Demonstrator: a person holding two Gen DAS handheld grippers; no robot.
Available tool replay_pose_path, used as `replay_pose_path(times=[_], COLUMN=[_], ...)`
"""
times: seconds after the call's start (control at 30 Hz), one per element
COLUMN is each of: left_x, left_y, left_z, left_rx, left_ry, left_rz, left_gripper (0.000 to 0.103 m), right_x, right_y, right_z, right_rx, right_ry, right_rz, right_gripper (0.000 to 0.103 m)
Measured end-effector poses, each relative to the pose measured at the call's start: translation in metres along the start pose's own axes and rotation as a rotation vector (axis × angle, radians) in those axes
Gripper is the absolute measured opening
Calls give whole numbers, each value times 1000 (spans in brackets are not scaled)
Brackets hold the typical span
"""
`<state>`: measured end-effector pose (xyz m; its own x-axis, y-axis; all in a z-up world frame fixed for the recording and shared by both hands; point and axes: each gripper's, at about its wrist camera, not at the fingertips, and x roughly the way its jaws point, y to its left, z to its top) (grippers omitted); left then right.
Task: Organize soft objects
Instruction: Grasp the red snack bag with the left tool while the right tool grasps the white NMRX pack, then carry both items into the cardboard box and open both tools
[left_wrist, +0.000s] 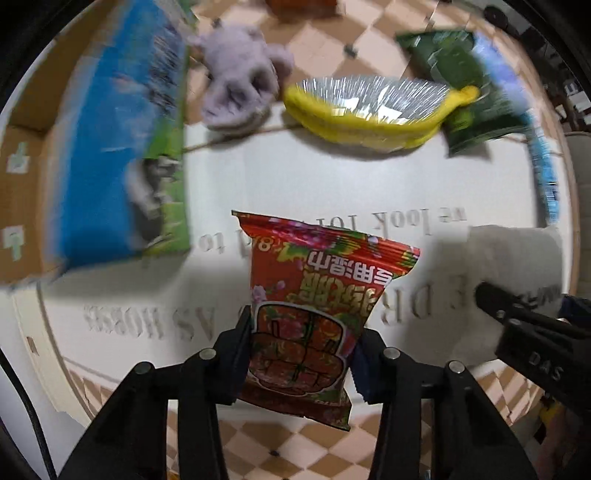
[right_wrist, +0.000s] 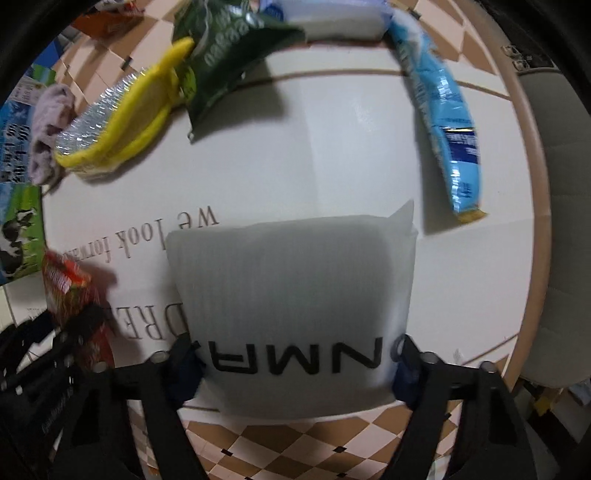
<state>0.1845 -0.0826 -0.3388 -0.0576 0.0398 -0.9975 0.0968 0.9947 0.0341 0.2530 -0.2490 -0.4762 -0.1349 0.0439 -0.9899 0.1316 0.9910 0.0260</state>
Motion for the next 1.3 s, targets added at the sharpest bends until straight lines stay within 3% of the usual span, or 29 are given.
replay_pose_path(times=[0.2, 0.33, 0.4, 0.6, 0.63, 0.67, 0.8, 0.93, 1.1, 1.17, 1.23, 1.3], left_x=[-131, -200, -203, -144, -132, -117, -64, -30, -13, -7, -9, -18], left_y=[60, 137, 175, 286, 296, 307, 339, 350, 354, 357, 359, 360], left_z=[-30, 4, 30, 104, 118, 129, 159, 175, 185, 188, 188, 185], left_rx=[-89, -166, -201, -282, -284, -286, -287, -271, -246, -234, -226, -209], left_ry=[-198, -281, -286, -166, -140, -111, -18, 33, 55, 86, 80, 36], left_rz=[-71, -89, -91, -125, -137, -147, -187, -222, -250, -239, -248, -215], left_gripper=[42, 42, 42, 42, 42, 42, 42, 43, 45, 56, 70, 86], right_x=[-54, -106, -146, -149, -134, -153, -118, -73, -45, -51, -52, -61], right_y=[52, 116, 144, 268, 292, 307, 377, 402, 416, 420, 422, 423], right_z=[-21, -15, 9, 75, 91, 95, 136, 156, 169, 162, 161, 156], right_rx=[-119, -205, -239, -292, -293, -294, -300, -288, -284, -289, -295, -305], right_ry=[-104, -195, -213, -205, -189, -177, -134, -97, -77, -80, -93, -110], right_rz=[142, 252, 306, 315, 313, 309, 230, 160, 123, 133, 107, 106], right_gripper=[73, 73, 73, 73, 73, 73, 73, 73, 76, 84, 103, 103])
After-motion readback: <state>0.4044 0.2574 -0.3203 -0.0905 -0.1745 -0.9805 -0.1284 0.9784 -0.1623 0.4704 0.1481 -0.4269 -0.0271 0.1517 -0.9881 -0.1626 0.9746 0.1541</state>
